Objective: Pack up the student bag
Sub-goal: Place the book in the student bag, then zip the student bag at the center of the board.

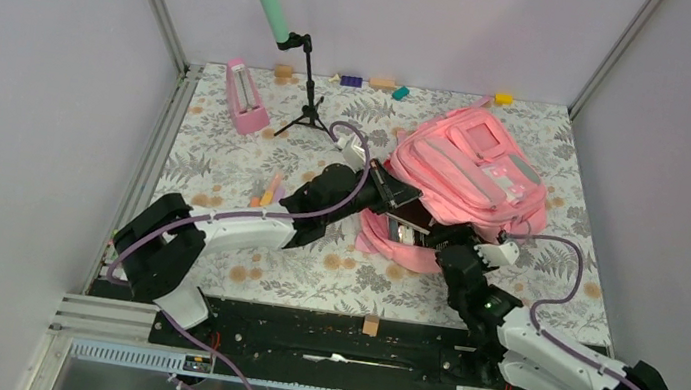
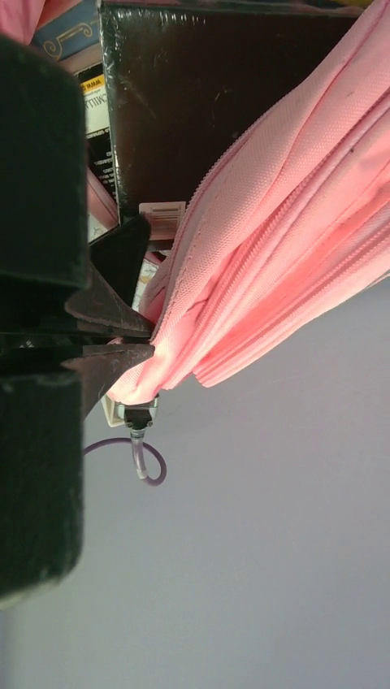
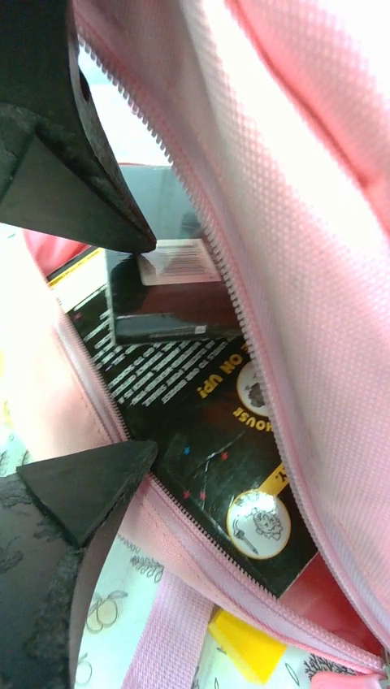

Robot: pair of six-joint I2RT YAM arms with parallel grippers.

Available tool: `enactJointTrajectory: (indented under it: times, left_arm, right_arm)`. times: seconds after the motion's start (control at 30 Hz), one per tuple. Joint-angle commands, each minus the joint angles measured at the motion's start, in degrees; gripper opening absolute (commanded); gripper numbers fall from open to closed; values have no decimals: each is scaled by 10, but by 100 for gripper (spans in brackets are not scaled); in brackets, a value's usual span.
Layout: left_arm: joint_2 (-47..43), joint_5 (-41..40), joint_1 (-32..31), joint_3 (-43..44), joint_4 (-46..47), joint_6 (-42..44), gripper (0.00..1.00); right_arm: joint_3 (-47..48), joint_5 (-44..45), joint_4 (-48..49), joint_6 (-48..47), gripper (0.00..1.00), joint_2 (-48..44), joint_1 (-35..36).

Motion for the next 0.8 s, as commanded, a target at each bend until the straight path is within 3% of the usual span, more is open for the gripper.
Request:
enactJointTrajectory:
  times: [0.0, 0.33, 0.5, 0.77]
  left_arm:
    - [3, 19, 14, 7, 35, 4, 0]
    - [10, 33, 80, 3, -4, 46, 0]
    - [-14, 35, 123, -16, -41, 81, 0]
    - [-66, 55, 176, -44, -122, 141, 0]
  right_arm:
    - [-39, -66, -67, -93, 93, -78, -1]
    - [4, -229, -169, -243, 98, -171, -2]
    - [97, -311, -248, -309, 100, -129, -5]
    - [246, -351, -381, -381, 100, -61, -31]
